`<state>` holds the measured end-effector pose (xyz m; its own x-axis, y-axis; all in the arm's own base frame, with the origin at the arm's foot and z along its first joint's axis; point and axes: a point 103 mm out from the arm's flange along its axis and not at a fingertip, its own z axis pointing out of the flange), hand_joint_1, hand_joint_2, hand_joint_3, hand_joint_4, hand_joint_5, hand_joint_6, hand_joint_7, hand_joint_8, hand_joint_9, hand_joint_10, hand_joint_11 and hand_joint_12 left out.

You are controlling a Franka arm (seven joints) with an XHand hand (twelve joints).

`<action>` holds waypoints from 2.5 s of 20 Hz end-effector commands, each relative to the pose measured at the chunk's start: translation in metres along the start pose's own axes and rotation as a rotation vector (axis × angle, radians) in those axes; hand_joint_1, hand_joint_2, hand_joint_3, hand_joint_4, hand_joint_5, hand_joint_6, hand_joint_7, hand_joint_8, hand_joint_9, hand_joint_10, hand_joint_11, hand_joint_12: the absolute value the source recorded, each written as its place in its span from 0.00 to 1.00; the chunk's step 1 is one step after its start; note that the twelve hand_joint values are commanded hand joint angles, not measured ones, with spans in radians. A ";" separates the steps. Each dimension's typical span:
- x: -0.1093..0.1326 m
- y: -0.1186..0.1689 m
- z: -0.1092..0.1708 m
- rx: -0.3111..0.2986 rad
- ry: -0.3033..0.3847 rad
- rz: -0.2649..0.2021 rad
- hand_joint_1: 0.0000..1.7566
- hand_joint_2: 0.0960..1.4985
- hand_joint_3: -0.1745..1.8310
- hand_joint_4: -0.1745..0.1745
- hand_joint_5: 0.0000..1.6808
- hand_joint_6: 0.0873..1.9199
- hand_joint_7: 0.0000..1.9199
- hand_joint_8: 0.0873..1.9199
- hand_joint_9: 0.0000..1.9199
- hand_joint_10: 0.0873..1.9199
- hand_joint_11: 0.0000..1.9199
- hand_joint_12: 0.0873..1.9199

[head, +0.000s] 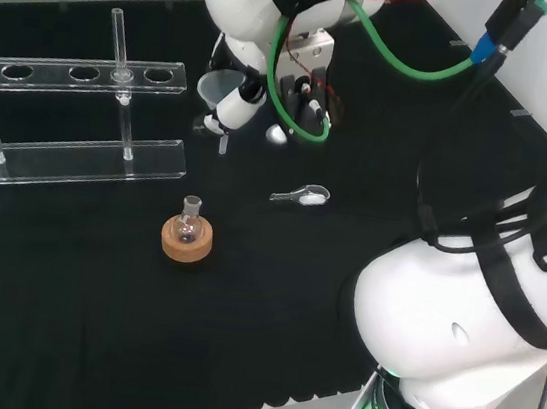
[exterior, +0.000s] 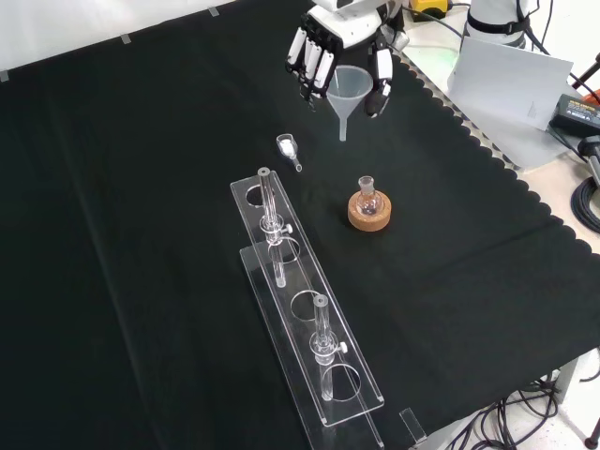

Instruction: Place the funnel on the round-bottom flask.

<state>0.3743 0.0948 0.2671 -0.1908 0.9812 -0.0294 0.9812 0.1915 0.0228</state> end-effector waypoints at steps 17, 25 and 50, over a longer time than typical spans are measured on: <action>0.039 -0.009 0.043 0.079 0.066 0.011 0.66 0.43 0.31 1.00 0.89 0.02 0.84 0.00 0.79 0.00 0.51 0.51; 0.045 -0.011 0.054 0.098 0.086 0.012 0.66 0.43 0.31 1.00 0.89 0.02 0.84 0.00 0.79 0.00 0.51 0.51; 0.041 -0.006 0.060 0.102 0.094 0.028 0.66 0.44 0.30 1.00 0.90 0.01 0.84 0.00 0.79 0.00 0.50 0.51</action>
<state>0.3619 0.1340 0.2071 -0.1645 0.9843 0.0636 0.9826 0.1691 -0.0769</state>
